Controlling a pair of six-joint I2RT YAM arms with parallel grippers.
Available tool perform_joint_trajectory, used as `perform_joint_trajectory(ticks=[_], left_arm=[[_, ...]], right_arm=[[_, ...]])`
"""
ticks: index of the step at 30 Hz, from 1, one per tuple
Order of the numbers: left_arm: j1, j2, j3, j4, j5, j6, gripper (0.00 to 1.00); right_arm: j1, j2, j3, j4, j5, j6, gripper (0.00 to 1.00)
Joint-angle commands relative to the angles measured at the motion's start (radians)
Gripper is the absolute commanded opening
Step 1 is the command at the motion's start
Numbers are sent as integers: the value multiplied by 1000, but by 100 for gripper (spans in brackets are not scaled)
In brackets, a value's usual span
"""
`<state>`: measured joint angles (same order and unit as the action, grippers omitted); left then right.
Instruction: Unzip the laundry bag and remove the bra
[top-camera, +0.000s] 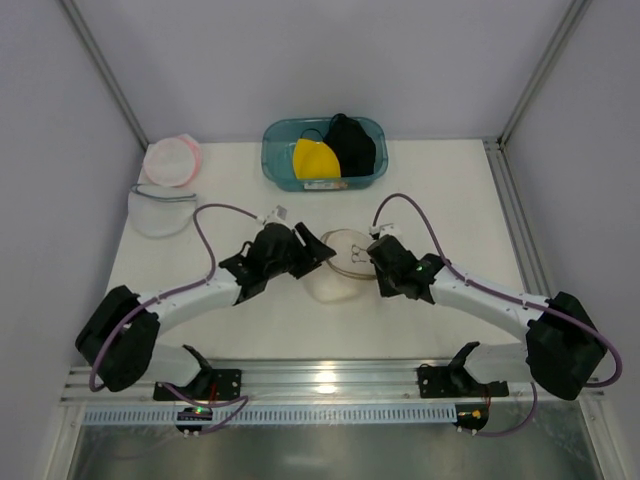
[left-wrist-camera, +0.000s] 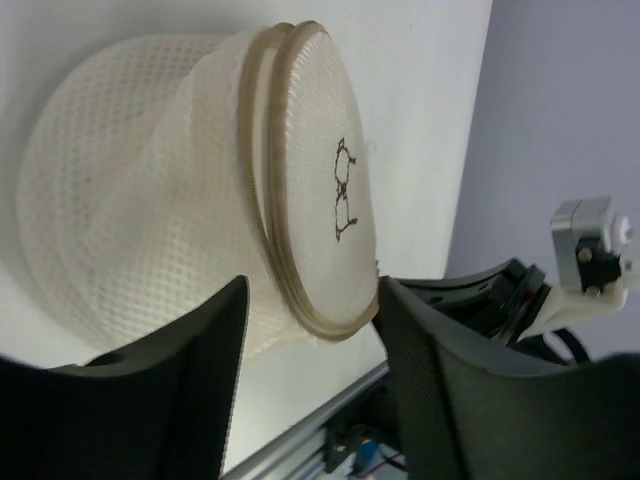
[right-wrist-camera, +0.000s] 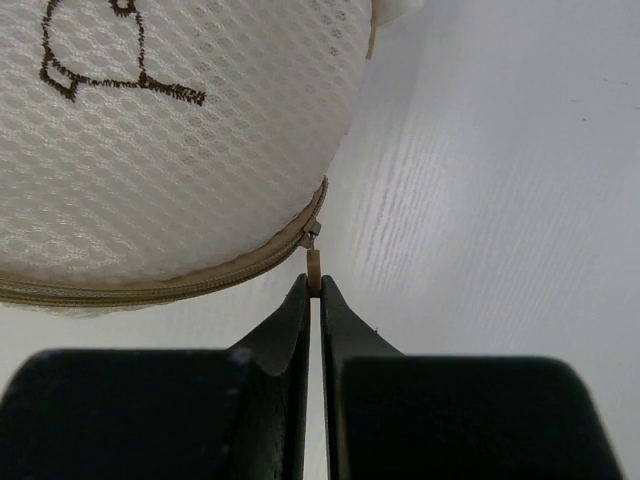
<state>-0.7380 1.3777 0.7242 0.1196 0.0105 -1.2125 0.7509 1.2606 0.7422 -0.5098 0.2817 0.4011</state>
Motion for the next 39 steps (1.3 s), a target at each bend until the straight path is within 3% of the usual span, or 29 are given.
perform_joint_trajectory(ticks=[1,2,5,11,12,16,19,23,27,39], left_arm=[[6,-83,-26,2,-17,-1,71],[6,-97,-29,-8,-21,-7,85],[5,-159,-45,-66,-55,-10,97],[5,-285,-81,-156,-98,-19,100],[5,-319,-89,-172,-106,-19,99],[5,-402,-111,-242,-142,-7,99],[5,-469,-129,-294,-176,-1,99],[5,-538,-146,-343,-198,4,99],[6,-574,-158,-366,-204,4,99],[5,-681,-203,-420,-204,-13,99]], right_arm=[[-2,26,57,-29,129,25,4],[-1,29,63,-33,143,30,4],[-2,36,82,-47,192,33,4],[-10,30,103,-98,295,38,4],[-13,26,106,-104,306,39,29],[-12,-45,105,-113,201,2,81],[-13,-134,106,-125,59,-39,97],[14,-202,140,-139,-97,-51,97],[33,-182,198,-113,-138,-61,97],[47,261,542,-45,-15,-64,97]])
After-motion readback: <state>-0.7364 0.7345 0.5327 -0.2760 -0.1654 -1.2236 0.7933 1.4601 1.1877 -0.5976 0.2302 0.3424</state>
